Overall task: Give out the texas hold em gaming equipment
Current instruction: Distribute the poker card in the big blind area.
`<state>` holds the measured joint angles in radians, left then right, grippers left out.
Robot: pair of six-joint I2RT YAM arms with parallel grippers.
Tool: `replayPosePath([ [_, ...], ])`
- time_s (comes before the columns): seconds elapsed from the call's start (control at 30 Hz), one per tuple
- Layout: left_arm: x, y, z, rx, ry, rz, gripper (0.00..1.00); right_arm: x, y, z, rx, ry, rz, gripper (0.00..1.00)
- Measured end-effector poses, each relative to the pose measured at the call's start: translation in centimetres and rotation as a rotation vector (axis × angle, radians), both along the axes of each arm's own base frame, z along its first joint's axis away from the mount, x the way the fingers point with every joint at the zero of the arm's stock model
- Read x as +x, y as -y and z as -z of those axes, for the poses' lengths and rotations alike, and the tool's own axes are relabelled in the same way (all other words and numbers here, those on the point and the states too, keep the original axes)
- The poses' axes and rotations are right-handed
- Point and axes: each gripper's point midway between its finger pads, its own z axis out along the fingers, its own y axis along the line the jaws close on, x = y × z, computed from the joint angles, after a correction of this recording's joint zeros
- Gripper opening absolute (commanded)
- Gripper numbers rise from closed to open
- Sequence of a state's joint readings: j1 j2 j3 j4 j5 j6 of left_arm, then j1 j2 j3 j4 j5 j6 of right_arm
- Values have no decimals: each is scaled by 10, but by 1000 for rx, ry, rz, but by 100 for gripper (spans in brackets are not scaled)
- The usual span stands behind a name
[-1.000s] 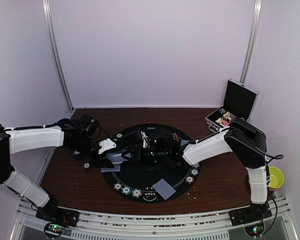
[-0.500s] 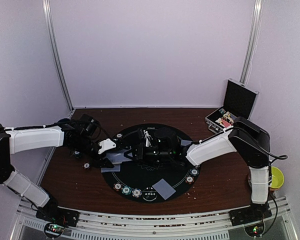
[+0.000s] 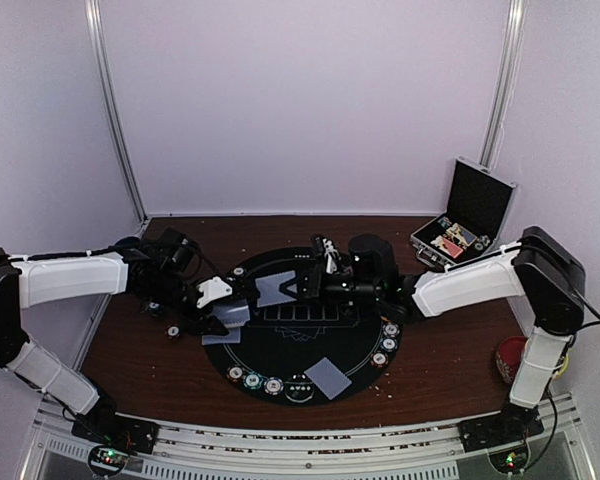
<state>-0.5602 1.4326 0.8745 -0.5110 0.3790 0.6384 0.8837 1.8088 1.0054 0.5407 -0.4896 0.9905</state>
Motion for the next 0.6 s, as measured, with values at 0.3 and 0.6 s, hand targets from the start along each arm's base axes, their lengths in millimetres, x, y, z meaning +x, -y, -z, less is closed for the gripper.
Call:
replayPosePath([
  [0.3,0,1,0,-4,0,2,53,51,134,-22,-102,64,245,0],
  [0.6,0,1,0,-5,2,1,53,86,240,24,-227,-17,419,0],
])
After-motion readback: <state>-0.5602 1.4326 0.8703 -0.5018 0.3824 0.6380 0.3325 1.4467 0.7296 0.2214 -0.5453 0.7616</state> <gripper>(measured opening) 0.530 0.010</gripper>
